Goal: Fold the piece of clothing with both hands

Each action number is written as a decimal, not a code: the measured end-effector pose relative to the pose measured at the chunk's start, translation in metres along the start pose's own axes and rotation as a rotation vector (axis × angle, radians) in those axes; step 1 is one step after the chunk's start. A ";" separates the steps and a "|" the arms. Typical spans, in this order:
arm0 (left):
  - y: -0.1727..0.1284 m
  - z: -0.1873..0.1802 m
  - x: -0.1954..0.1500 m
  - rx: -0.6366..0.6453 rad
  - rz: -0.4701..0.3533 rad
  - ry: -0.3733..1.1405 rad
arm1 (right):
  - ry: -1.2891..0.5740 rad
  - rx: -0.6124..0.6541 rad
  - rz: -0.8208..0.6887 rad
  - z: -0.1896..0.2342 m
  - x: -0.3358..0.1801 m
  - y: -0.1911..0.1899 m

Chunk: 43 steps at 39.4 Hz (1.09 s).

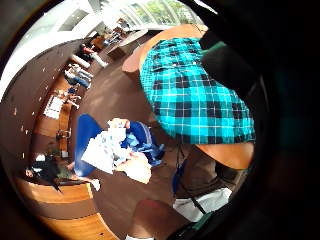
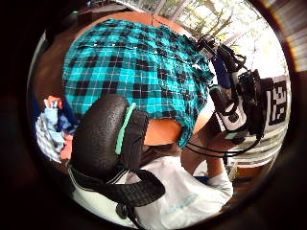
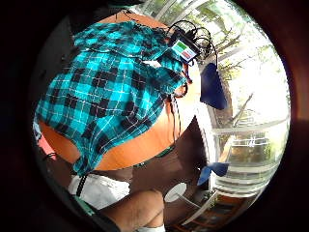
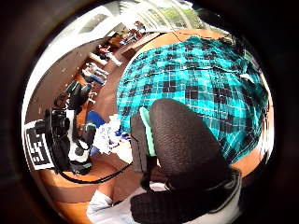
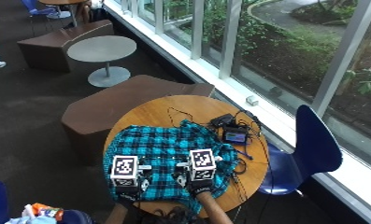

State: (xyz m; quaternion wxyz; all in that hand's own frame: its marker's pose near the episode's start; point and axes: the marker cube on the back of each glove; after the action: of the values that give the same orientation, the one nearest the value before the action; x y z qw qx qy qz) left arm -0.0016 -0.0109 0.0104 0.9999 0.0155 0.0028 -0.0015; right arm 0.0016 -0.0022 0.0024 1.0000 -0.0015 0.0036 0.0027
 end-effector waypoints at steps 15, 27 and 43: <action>0.019 -0.002 0.004 -0.058 0.032 0.046 | 0.004 -0.010 -0.019 -0.004 -0.008 0.010; 0.033 0.020 -0.010 -0.146 0.067 0.013 | -0.054 -0.081 -0.054 0.021 0.010 0.033; 0.041 0.128 -0.033 -0.506 0.143 -0.010 | -0.102 -0.345 -0.015 0.108 0.041 0.058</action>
State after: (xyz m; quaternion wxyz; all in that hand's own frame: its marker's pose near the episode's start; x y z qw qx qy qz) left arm -0.0340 0.0261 0.1398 0.9695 -0.2350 -0.0029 0.0697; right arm 0.0434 0.0562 0.1099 0.9837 -0.1731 -0.0475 -0.0043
